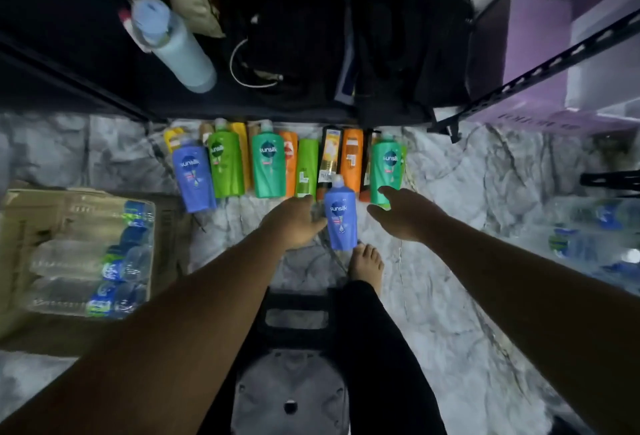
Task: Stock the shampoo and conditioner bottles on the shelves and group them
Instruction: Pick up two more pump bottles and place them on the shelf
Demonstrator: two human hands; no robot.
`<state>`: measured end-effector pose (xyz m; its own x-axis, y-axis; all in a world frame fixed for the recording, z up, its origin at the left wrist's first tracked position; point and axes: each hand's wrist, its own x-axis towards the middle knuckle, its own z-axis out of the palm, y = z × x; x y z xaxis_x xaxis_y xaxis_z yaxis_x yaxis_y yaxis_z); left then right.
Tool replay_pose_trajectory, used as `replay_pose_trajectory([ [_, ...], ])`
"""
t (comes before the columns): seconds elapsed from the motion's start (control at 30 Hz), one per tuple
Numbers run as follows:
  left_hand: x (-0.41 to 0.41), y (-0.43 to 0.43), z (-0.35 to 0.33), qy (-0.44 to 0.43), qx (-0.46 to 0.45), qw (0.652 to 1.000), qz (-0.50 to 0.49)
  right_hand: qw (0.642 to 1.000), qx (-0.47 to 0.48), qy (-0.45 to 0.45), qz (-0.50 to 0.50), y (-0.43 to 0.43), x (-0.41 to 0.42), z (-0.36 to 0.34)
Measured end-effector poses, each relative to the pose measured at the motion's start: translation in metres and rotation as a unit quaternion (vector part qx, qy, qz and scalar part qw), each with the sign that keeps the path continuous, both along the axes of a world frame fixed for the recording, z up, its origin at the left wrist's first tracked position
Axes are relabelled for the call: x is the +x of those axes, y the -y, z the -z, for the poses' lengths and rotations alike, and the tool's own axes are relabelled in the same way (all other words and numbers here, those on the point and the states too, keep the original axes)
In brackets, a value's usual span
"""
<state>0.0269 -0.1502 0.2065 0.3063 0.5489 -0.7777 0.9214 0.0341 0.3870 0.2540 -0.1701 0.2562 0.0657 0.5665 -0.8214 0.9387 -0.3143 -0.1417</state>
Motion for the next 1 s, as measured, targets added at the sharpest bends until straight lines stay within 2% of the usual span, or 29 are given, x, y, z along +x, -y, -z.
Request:
replay_pose_trajectory([
  [0.2, 0.035, -0.009, 0.124, 0.022, -0.001, 0.998, -0.059, 0.999, -0.001, 0.034, -0.002, -0.011, 0.041, 0.119],
  [0.43, 0.073, -0.011, 0.238, 0.080, 0.035, 0.985, -0.147, 0.988, 0.068, 0.012, 0.137, -0.055, 0.081, 0.237],
  [0.6, 0.091, 0.001, 0.269, 0.049, 0.096, 0.978, -0.177, 0.960, 0.116, -0.028, 0.252, -0.093, 0.089, 0.286],
  [0.77, 0.088, 0.015, 0.277, 0.117, 0.161, 0.957, -0.210, 0.938, 0.160, -0.037, 0.304, -0.096, 0.090, 0.300],
  [0.9, 0.074, 0.035, 0.256, 0.184, 0.128, 0.942, -0.250, 0.958, 0.141, -0.021, 0.248, -0.084, 0.088, 0.278],
  [1.0, 0.054, 0.050, 0.235, 0.260, 0.092, 0.916, -0.292, 0.965, 0.142, -0.057, 0.213, -0.055, 0.084, 0.252],
])
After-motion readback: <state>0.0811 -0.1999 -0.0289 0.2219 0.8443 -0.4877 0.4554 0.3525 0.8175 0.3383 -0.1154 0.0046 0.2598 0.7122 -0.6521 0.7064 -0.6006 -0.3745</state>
